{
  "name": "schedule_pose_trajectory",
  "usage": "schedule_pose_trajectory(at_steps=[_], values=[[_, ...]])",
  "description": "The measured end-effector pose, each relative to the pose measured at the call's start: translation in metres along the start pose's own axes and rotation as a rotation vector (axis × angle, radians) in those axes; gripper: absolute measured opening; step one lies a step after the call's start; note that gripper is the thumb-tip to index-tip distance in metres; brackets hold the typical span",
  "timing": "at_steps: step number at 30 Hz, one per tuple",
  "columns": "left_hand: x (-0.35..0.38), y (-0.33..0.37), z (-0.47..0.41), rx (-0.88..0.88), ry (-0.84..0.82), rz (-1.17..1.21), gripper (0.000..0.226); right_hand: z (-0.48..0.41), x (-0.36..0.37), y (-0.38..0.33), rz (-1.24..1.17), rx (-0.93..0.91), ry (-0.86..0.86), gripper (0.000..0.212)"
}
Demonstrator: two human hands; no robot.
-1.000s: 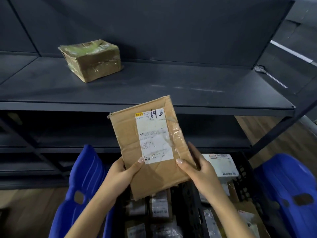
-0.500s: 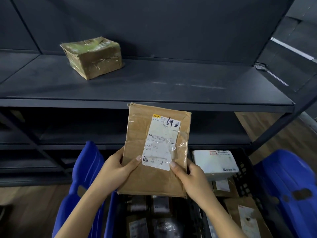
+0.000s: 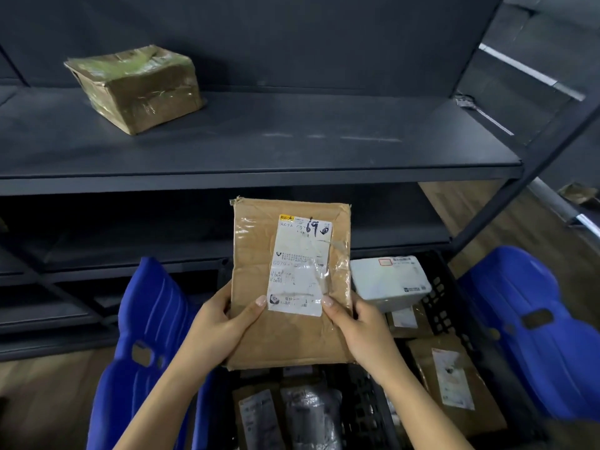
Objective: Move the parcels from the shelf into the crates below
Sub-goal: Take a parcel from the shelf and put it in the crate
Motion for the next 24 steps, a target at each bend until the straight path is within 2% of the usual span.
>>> schedule_pose_trajectory(at_steps=[2,5,10,17,21,24], values=[[0.011,-0.003,0.001,0.002,-0.035,0.023,0.021,0.006,-0.008,0.006,-0.016,0.011,0.035,0.033],[0.034,-0.005,0.004,-0.009,-0.086,0.051,0.021,0.016,-0.029,0.022,-0.022,0.036,0.099,0.019],[0.085,-0.002,0.009,-0.018,-0.144,0.046,0.036,0.030,-0.079,0.045,-0.021,0.075,0.154,0.016],[0.184,-0.006,0.011,-0.035,-0.130,0.000,0.022,0.033,-0.174,0.079,-0.017,0.089,0.104,0.015],[0.250,-0.011,0.016,-0.070,-0.068,0.007,0.025,0.030,-0.234,0.099,0.072,0.100,0.058,0.031],[0.288,-0.018,0.023,-0.132,-0.064,0.017,0.029,0.030,-0.269,0.116,0.101,0.102,0.027,0.019]])
Point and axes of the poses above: each hand's wrist, its own z-axis away from the middle knuckle, its own x-axis out of the palm, y = z × x, the point moved 3 cm from there along -z, towards the middle knuckle, and after that the axes turned 2 degrees about -z, right-handed, at the moved point
